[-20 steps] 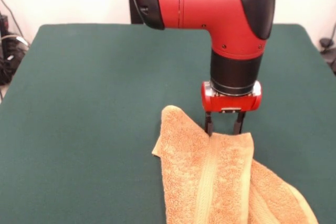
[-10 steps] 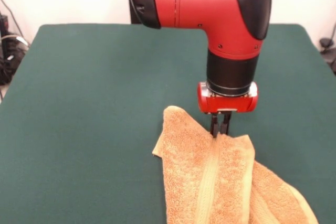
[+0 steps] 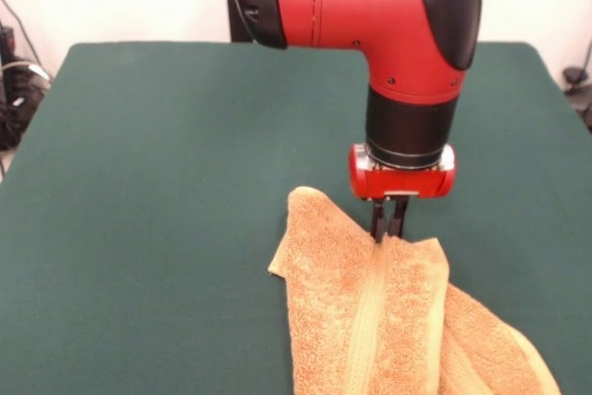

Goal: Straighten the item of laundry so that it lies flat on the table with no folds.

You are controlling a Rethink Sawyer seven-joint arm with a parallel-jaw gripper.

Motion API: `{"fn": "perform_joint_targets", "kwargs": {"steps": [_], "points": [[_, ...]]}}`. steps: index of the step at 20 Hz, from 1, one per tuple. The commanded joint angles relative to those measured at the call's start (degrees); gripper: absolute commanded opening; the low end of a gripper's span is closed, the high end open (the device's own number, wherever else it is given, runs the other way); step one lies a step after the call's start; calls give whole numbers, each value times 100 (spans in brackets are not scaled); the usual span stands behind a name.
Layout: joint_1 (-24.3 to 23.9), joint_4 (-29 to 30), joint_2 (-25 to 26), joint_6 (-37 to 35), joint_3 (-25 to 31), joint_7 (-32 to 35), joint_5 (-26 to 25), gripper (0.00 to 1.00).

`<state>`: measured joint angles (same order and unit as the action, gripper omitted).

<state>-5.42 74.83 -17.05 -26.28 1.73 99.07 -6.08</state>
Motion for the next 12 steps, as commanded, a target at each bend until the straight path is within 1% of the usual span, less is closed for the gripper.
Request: {"fn": "perform_joint_targets", "kwargs": {"steps": [1, 4, 7, 8, 10, 12], "points": [[329, 207, 454, 582, 179, 1386, 267, 0], [293, 300, 219, 283, 170, 1318, 331, 0], [110, 595, -479, -378, 154, 996, 351, 0], [-23, 658, -825, -667, 152, 734, 316, 0], [-256, 686, -1203, -1091, 185, 348, 288, 0], [-423, 724, -1467, -1321, 181, 110, 240, 0]]}}
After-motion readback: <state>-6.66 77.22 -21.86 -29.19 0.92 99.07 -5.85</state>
